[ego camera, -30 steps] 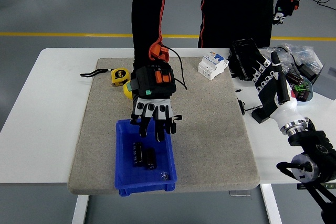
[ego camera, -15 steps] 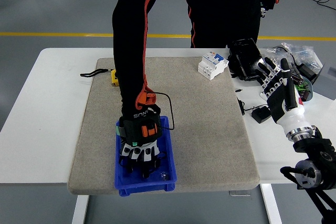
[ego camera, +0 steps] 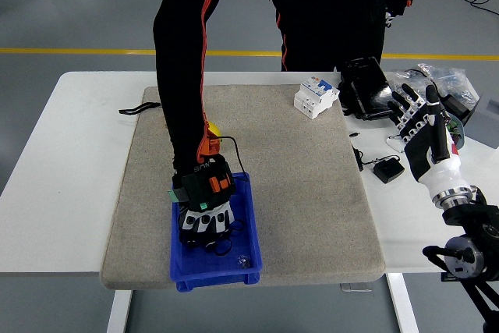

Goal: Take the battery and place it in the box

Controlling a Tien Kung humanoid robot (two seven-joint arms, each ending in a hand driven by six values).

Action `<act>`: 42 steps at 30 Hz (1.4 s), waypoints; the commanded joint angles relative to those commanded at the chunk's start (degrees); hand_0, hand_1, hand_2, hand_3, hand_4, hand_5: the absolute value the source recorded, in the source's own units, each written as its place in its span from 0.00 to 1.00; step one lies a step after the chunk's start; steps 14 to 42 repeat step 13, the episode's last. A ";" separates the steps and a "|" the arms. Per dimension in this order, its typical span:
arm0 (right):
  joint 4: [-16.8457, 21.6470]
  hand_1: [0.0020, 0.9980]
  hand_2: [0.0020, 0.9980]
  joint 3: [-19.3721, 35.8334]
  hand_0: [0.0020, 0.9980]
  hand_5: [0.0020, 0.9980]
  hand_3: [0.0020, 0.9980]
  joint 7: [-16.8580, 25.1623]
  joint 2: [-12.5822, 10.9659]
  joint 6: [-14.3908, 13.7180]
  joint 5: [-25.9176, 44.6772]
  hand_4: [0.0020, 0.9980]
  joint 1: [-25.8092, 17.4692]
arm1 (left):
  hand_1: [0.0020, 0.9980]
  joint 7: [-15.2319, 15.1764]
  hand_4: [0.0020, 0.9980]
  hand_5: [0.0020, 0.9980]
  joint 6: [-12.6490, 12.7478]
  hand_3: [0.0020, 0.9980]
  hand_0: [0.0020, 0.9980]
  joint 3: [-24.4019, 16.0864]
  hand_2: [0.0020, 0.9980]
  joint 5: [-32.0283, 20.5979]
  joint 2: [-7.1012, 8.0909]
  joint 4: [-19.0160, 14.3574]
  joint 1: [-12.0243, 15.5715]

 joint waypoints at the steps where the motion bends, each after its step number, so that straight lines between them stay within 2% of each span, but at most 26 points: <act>1: 0.05 0.91 0.91 -0.04 1.00 0.96 0.93 -0.01 0.01 -0.03 -0.02 1.00 -0.04 | 0.64 -0.27 0.63 0.58 0.41 0.58 0.65 0.66 0.65 -0.91 0.01 0.09 0.16; 4: 0.03 0.91 0.91 -0.12 1.00 0.96 0.93 -0.06 -0.03 -0.18 0.03 1.00 -0.01 | 0.64 -0.97 0.63 0.58 1.74 0.58 0.65 3.03 0.65 -4.79 -0.02 0.38 0.71; 5: 0.02 0.91 0.91 -0.12 1.00 0.96 0.93 -0.07 -0.03 -0.22 0.04 1.00 -0.01 | 0.64 -1.46 0.63 0.58 2.45 0.58 0.65 4.27 0.65 -6.98 -0.11 0.61 1.03; 6: -0.02 0.91 0.91 -0.12 1.00 0.96 0.93 -0.09 0.01 -0.26 0.08 1.00 -0.05 | 0.68 -1.90 0.63 0.57 3.02 0.59 0.66 5.25 0.71 -9.13 -0.20 0.82 1.39; 9: -0.27 0.91 0.91 -0.12 1.00 0.96 0.93 -0.76 0.39 -0.47 -0.12 1.00 -0.20 | 0.68 -4.17 0.63 0.57 4.45 0.59 0.66 7.98 0.71 -17.05 -0.44 1.44 2.63; 13: -0.87 0.91 0.91 -0.35 1.00 0.96 0.93 -0.92 0.63 -0.37 -0.16 1.00 -0.37 | 0.68 -6.83 0.63 0.57 5.01 0.59 0.66 9.15 0.71 -22.79 -0.39 1.60 3.40; 42: -0.87 0.91 0.91 -0.35 1.00 0.96 0.93 -0.92 0.63 -0.37 -0.16 1.00 -0.37 | 0.68 -6.83 0.63 0.57 5.01 0.59 0.66 9.15 0.71 -22.79 -0.39 1.60 3.40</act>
